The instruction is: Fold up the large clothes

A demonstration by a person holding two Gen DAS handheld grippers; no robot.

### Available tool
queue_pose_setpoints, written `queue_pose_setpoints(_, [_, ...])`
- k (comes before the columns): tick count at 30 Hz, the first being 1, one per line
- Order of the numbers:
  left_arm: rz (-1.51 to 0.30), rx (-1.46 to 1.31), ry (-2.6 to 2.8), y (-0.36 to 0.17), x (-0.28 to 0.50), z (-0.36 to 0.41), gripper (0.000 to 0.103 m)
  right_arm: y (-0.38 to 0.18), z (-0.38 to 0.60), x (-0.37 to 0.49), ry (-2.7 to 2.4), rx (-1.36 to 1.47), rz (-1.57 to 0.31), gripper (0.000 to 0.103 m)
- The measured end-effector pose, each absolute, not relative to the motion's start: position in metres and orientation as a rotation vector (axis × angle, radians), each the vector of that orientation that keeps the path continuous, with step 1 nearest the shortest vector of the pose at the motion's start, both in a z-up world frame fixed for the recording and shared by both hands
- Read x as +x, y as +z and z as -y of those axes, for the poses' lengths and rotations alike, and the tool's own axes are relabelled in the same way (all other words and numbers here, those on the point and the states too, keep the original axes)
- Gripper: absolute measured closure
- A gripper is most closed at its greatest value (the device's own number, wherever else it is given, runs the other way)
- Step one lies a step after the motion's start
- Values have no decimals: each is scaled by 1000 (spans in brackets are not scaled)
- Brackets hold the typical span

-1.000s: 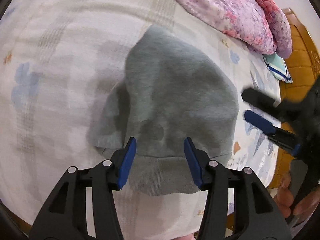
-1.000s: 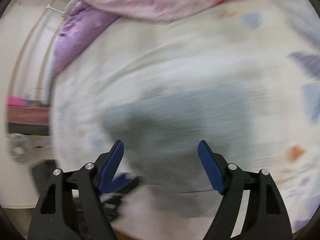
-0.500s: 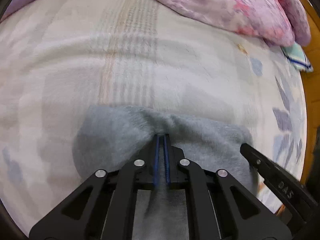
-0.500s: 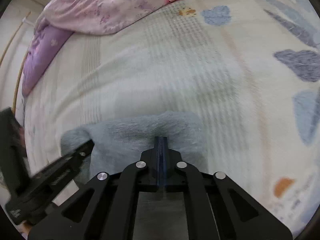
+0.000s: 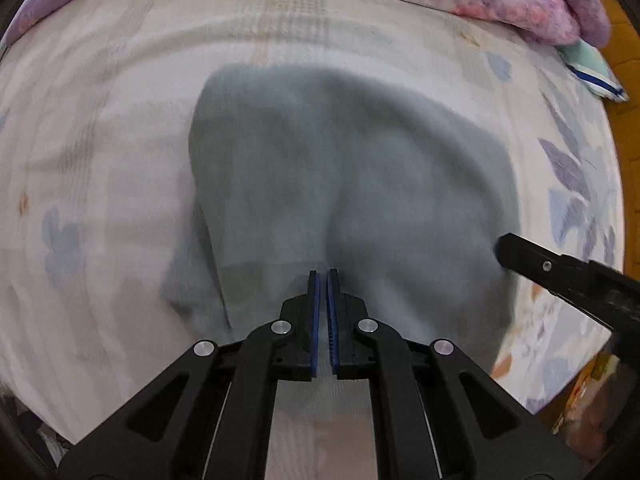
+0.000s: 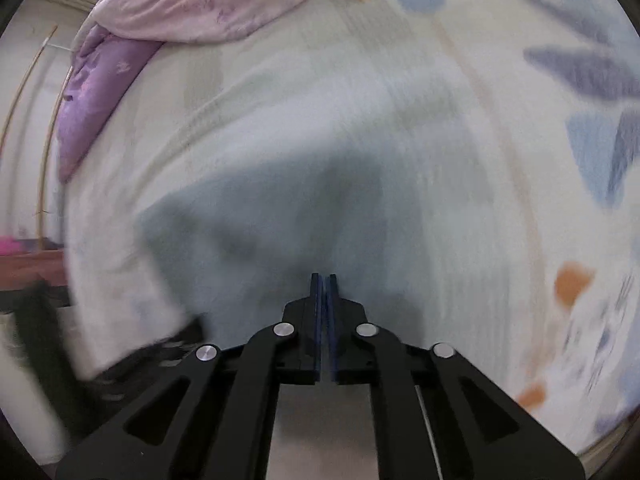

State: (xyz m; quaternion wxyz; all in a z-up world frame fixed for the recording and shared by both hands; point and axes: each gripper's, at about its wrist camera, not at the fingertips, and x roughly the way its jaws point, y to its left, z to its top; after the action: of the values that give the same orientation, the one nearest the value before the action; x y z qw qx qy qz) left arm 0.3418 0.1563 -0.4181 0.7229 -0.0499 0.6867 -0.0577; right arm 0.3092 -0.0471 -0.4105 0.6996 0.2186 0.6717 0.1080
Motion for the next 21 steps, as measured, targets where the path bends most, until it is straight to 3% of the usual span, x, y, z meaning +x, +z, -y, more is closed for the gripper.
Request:
queue_pose_setpoints(2, [-1543,-110,-111,-436,334,-156,98,-437,38,293,242,423,-1542,103])
queue_pose_setpoints(4, [-1602,-119,-74,-456,330,-158,98,-460,45,280,225,541,-1587,103])
queue_pose_setpoints(7, [-1529,-168,-93,-433,324,-162,98,-429,50,270,195,513,-1533,103])
queue_pose_setpoints(11, [-1549,-157,-97,-464,324,-161,98,-466,35,271,225,423,-1541,103])
queue_pose_setpoints(15, [-1533,-190,-103,-451,328,-165,98,-438,39,280,235,433,-1571,100])
queue_pose_setpoints(21, [-1474,-213,-143,-409,322,-164,82,-413,38,274,267,376,-1565,90])
